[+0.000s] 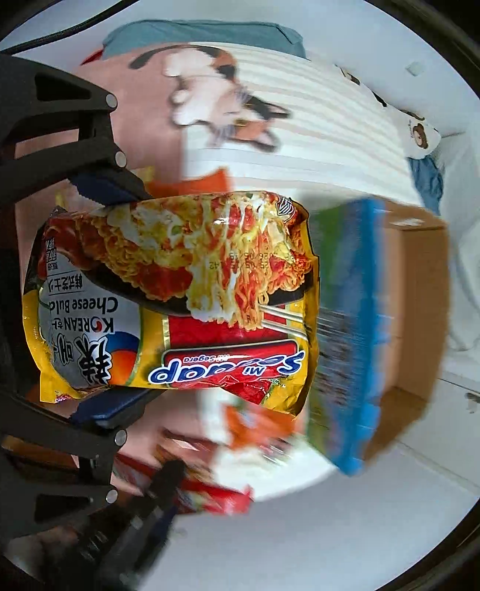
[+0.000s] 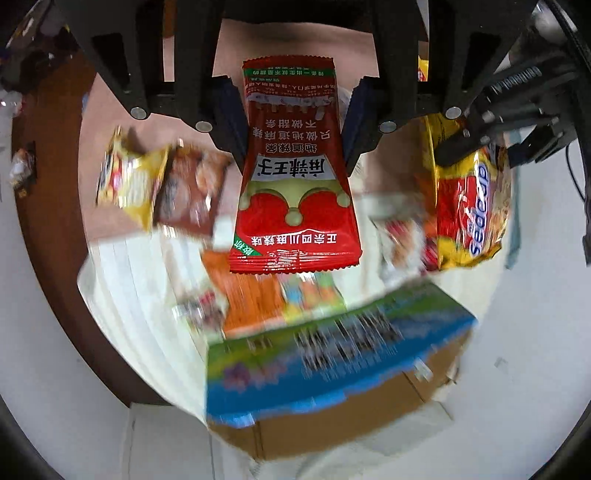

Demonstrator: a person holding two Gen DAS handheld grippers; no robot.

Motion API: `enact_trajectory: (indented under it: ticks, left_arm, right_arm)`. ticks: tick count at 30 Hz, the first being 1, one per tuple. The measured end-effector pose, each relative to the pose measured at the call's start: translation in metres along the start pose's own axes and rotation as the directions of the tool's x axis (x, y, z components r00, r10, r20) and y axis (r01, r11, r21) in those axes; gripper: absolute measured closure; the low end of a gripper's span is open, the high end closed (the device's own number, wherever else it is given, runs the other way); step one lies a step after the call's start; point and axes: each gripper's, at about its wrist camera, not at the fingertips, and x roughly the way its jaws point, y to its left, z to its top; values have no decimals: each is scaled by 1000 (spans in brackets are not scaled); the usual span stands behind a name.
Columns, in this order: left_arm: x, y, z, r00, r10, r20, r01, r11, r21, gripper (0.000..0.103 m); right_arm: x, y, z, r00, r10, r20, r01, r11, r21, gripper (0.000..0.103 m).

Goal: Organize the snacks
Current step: 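Carry both packets into the cardboard box and open both tools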

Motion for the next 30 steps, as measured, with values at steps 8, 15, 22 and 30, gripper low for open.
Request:
enact_trajectory:
  ticks: [8,15,22,30]
  left_arm:
    - [-49,-37,112,988,-56,142,57,998,-1,21]
    - [5,-51,205,996,-36,82,41,998,-56,21]
    - [95,-55,261,997,-14,-70,5,992,-124,21]
    - [161,-55,268,976,-7,-217,-25,989,-143,21]
  right_arm:
    - [-38,3,134,991,109,83,-103,992,-70,55]
    - [11,15,259,995,90,51,-81,985,-155,55]
    - [96,13,322,997,20,-78,-34,981,-192,55]
    - [166,3,344,983,-25,-183,-13,979,-205,54]
